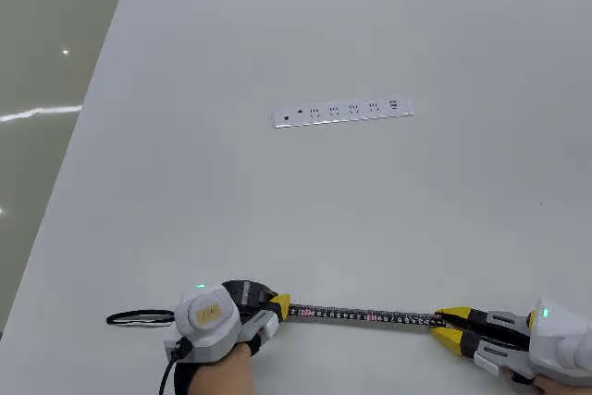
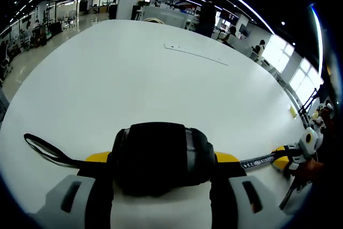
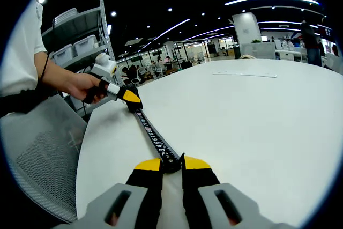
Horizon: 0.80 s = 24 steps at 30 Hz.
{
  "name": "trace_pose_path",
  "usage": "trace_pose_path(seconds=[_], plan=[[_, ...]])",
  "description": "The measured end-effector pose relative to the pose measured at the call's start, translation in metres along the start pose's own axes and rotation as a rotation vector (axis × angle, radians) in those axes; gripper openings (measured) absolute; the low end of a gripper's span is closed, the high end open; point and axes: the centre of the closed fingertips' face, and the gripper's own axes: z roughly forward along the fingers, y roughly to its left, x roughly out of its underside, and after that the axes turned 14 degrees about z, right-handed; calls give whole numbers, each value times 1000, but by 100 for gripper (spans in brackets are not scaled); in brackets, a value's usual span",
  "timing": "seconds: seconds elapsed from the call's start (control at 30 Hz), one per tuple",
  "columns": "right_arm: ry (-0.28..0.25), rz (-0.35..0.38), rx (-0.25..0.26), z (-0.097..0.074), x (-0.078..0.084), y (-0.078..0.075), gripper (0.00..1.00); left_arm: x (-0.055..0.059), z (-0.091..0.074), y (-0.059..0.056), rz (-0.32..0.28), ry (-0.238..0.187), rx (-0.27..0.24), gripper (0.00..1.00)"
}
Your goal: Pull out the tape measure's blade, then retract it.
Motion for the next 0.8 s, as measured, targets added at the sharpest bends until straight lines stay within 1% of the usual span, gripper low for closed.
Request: trace_pose_path(seconds=[0.4, 0.7, 0.73, 0.8], plan=[[-2, 9, 1, 0, -1, 0, 12, 0, 0, 0, 2, 9, 0, 71], [5, -8, 5, -1, -1, -1, 12, 1, 0, 0, 8, 16, -1, 70], [3, -7, -6, 1, -1, 2, 12, 1, 0, 0, 8, 16, 0, 70], [13, -28, -11, 7, -2, 7, 12, 1, 0, 0, 6, 18, 0, 70]])
